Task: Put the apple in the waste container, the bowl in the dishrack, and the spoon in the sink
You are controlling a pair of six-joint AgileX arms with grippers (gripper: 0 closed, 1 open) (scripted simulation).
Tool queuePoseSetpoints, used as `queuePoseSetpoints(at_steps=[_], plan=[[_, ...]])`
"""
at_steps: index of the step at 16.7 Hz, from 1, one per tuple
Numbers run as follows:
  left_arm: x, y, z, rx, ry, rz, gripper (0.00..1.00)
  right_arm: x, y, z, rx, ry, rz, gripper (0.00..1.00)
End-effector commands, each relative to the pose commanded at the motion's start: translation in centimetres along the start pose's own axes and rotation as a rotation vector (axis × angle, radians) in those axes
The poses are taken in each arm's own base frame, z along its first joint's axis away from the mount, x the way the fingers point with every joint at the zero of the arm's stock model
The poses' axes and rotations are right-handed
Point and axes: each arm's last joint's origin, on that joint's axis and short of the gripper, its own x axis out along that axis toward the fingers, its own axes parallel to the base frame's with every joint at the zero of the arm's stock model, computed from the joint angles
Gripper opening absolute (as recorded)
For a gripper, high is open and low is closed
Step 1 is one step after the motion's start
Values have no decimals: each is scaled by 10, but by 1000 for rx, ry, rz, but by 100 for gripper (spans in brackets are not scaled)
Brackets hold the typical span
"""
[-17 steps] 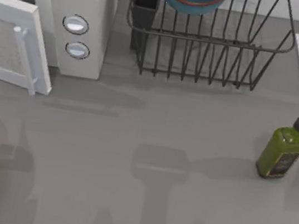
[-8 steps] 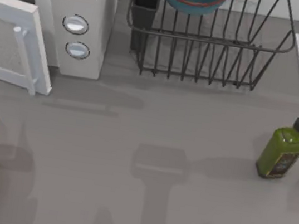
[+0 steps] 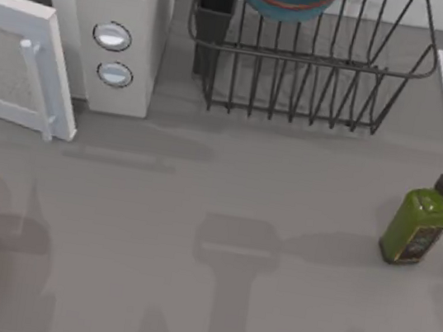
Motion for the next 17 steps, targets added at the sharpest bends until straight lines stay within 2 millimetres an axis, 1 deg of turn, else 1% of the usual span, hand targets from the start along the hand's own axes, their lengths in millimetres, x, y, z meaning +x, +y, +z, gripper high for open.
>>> queuePoseSetpoints(at_steps=[2,4,7,9,13,15,17], plan=[[0,0,0,0,0,0,100,6,-5,7,-185,145,53,100],[0,0,0,0,0,0,100,16,-11,13,-390,294,147,100],[0,0,0,0,0,0,100,33,-18,19,-692,490,363,100],[0,0,0,0,0,0,100,47,-23,21,-860,582,538,100],[0,0,0,0,0,0,100,73,-33,25,-1085,661,877,100],[0,0,0,0,0,0,100,84,-37,26,-1162,655,1017,100],[0,0,0,0,0,0,100,93,-41,28,-1216,636,1122,100]])
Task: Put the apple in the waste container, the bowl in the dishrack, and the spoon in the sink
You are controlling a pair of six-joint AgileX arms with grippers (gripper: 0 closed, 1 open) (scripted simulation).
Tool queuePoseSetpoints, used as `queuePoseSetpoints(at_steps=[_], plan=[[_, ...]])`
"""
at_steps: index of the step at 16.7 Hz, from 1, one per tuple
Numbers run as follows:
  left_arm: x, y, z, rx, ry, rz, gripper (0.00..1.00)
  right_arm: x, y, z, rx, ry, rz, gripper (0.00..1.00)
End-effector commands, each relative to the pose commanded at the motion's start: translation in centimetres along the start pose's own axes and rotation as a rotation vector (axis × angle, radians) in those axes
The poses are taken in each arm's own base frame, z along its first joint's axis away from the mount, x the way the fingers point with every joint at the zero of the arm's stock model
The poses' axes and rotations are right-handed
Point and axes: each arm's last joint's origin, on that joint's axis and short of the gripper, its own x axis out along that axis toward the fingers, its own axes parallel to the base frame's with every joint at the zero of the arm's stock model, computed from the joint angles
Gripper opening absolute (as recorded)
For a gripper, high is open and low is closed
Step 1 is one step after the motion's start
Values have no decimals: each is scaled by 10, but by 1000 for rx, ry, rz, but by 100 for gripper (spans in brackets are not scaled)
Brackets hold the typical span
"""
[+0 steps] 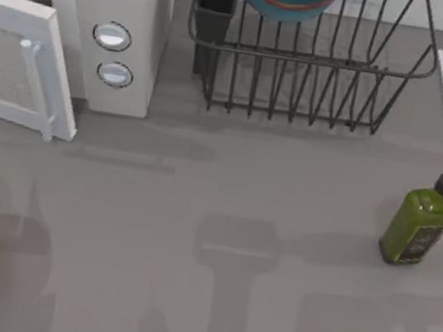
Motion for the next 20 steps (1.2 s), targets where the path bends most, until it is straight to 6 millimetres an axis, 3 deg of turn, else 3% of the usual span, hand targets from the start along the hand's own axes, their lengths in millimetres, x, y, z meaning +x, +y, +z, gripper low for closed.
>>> queuePoseSetpoints(at_steps=[10,20], plan=[[0,0,0,0,0,0,100,5,-8,-3,-81,-25,48,100],[0,0,0,0,0,0,100,97,-5,-2,-79,-23,43,100]])
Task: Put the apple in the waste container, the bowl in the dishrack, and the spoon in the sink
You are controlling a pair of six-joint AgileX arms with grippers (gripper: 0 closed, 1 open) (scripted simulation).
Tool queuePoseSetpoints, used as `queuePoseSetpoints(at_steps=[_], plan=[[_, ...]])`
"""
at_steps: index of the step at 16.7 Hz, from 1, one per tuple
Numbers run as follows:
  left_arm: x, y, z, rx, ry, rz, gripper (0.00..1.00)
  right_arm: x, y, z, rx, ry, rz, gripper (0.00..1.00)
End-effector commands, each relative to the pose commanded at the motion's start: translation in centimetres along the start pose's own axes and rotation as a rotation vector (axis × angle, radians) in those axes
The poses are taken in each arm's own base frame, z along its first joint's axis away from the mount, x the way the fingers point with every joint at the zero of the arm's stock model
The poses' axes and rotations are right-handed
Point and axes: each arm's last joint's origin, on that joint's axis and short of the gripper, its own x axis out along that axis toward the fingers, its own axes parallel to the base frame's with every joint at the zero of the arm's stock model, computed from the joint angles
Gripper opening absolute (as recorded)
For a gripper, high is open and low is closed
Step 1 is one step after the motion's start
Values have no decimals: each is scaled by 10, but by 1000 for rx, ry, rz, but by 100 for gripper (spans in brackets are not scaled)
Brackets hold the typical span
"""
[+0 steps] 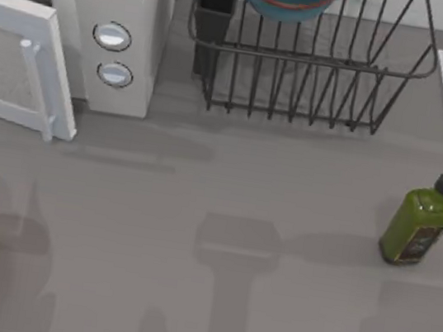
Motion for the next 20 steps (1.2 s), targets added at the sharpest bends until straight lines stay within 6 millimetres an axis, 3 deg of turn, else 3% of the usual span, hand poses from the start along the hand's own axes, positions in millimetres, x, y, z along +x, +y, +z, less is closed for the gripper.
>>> queuePoseSetpoints(at_steps=[5,18,20], plan=[[0,0,0,0,0,0,100,4,1,0,0,-2,4,100],[0,0,0,0,0,0,100,4,1,0,0,-2,4,2],[0,0,0,0,0,0,100,4,1,0,0,-2,4,0]])
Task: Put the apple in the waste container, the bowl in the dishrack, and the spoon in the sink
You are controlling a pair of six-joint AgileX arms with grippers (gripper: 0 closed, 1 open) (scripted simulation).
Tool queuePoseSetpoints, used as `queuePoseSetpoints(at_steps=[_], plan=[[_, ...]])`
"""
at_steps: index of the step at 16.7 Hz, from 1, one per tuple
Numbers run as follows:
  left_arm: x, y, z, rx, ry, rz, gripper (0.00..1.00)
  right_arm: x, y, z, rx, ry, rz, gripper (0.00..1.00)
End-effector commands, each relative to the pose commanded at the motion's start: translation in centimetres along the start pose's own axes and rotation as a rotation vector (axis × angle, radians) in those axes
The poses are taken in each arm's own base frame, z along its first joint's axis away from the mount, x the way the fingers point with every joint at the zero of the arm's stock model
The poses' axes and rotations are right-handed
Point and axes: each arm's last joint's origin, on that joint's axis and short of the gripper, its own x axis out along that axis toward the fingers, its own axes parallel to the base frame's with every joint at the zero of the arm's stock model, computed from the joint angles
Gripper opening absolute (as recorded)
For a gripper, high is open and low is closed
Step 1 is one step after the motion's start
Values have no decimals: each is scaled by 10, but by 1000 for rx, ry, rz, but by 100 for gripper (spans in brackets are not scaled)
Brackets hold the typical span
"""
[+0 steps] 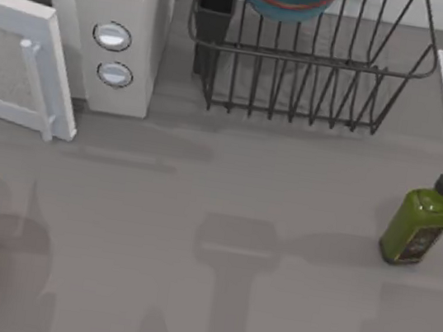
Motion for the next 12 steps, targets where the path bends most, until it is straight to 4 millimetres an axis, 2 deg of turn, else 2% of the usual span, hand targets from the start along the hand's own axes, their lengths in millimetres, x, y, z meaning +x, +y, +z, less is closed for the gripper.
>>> queuePoseSetpoints(at_steps=[6,7,9,12], plan=[[0,0,0,0,0,0,100,0,0,0,0,0,0,0],[0,0,0,0,0,0,100,-22,0,1,36,34,1,0],[0,0,0,0,0,0,100,-25,-1,0,37,34,-2,0],[0,0,0,0,0,0,100,-43,-4,0,29,29,0,0]])
